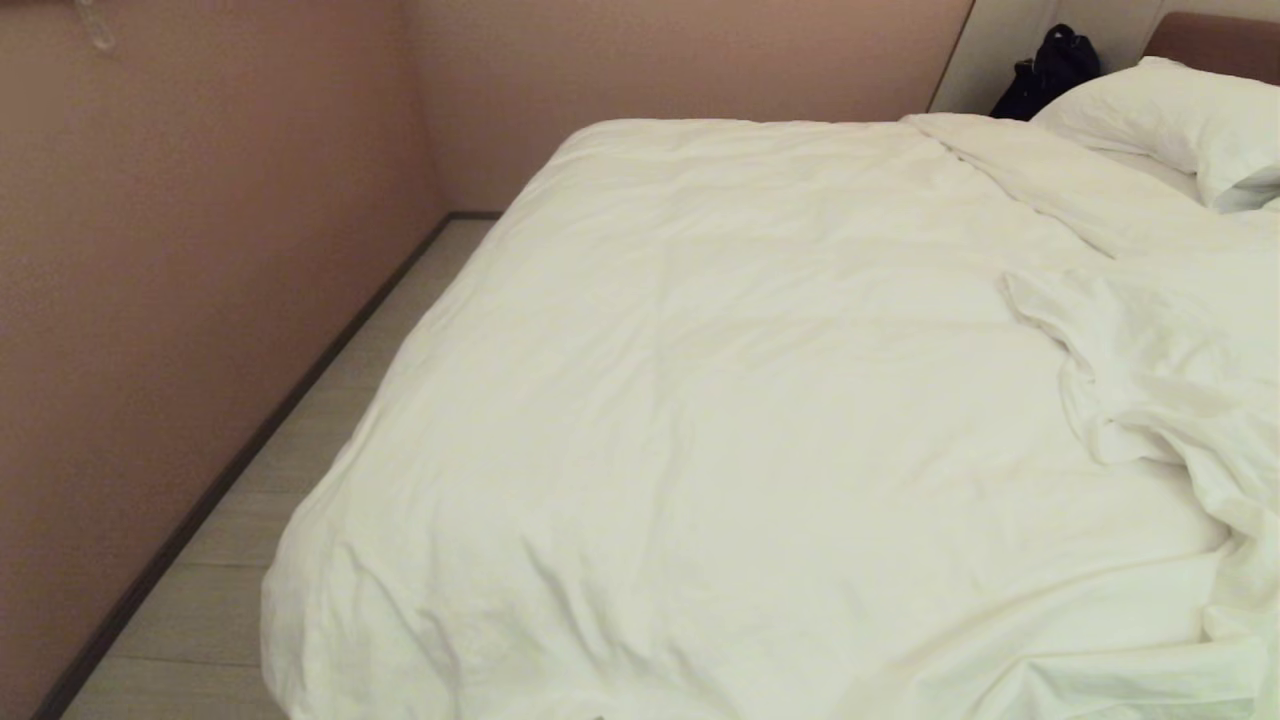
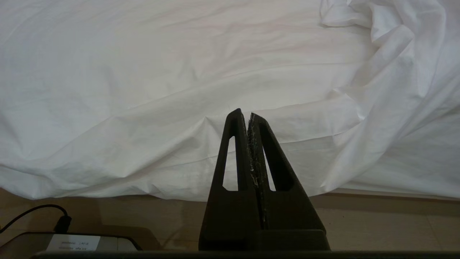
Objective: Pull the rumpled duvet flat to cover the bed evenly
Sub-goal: Hold the folded corner of the quilt
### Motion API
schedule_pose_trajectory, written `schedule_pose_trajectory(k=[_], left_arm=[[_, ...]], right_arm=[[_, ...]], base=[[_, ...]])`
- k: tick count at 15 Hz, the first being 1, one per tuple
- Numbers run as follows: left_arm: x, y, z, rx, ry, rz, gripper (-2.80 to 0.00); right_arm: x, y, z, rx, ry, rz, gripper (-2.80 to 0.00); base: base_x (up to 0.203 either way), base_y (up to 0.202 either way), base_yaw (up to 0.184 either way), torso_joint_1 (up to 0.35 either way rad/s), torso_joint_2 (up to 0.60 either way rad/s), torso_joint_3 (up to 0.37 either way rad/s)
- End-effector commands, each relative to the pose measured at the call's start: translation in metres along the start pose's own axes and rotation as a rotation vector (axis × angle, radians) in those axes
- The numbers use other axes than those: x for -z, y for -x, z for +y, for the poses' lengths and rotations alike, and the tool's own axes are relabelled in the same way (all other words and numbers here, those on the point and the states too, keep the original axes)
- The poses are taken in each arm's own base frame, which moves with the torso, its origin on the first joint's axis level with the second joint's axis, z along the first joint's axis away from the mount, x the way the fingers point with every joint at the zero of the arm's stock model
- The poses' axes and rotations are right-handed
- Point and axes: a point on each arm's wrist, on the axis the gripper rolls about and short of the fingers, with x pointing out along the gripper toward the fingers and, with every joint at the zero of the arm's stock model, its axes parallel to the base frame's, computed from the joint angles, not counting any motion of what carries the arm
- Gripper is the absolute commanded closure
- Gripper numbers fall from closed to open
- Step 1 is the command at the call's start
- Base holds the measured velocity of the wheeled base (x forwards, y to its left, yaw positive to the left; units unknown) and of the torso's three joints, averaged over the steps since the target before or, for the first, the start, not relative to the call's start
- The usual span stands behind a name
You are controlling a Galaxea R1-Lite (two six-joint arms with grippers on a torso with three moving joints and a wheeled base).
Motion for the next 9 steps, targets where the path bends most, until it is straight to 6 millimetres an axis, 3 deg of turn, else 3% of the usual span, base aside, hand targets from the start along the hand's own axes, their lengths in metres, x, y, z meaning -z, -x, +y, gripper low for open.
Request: schedule_pose_trajectory(k=[1,4,9], left_arm=[[0.006,0.019,0.003,-0.095,0.0,-0.1,0.0],[0.013,0.024,0.004,-0.099,0.0,-0.131,0.0],[0.023,0.023,0.002,0.043,0.046,-0.11,0.0]], right_arm=[[0.0,0.0,0.0,0.0,0.001,0.001,0.0],[0.0,0.0,0.0,-0.001,0.001,0.001,0.0],[0.0,0.0,0.0,-0.001,0.001,0.001,0.0]], base=[[0.0,0.0,0.0,0.0,0.0,0.0],[0.0,0.0,0.0,0.0,0.0,0.0],[0.0,0.0,0.0,0.0,0.0,0.0]])
